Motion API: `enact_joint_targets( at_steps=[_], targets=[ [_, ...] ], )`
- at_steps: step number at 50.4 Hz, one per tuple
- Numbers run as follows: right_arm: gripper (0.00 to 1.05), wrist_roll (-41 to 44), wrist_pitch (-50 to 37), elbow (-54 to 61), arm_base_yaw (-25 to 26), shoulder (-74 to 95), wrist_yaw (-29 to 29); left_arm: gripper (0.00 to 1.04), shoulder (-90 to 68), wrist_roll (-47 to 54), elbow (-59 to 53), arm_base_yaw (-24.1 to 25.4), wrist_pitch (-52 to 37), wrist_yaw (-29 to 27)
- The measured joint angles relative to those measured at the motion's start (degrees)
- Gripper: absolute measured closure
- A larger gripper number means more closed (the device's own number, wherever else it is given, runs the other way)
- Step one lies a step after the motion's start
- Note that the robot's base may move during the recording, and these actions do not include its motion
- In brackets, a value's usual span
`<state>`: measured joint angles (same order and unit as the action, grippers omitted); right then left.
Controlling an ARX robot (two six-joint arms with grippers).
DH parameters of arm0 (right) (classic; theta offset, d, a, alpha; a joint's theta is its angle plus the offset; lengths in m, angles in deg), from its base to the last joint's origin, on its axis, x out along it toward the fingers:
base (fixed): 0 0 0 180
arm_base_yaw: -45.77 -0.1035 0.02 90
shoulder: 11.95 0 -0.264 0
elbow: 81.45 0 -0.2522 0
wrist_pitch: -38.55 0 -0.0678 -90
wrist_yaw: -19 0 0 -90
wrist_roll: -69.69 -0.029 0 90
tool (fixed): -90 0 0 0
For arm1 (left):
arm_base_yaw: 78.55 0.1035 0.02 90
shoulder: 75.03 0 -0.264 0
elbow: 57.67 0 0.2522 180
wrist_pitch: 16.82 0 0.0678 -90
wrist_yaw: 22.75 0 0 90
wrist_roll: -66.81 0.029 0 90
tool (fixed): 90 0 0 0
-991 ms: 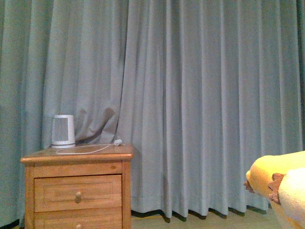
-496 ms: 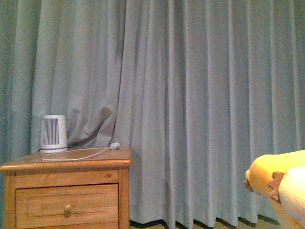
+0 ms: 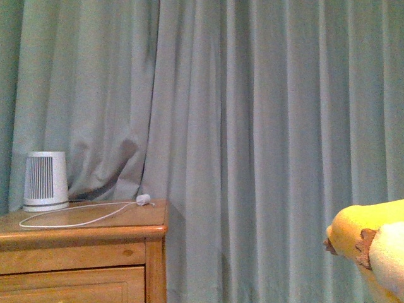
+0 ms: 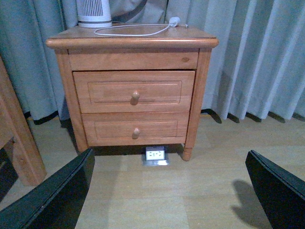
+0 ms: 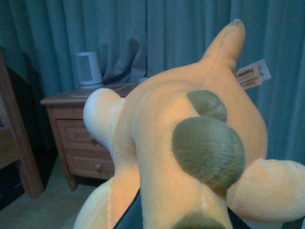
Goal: Put away toys
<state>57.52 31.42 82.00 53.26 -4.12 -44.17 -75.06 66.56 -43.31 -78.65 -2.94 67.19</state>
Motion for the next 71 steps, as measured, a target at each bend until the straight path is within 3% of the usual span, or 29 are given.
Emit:
enact_joint_targets(
  at_steps=[71],
  targets=[
    [0.98,0.0,0.0,0.0,-0.07,0.02,-0.07,0.06,0.0,0.02,0.0,0.0,0.0,0.02]
  ],
)
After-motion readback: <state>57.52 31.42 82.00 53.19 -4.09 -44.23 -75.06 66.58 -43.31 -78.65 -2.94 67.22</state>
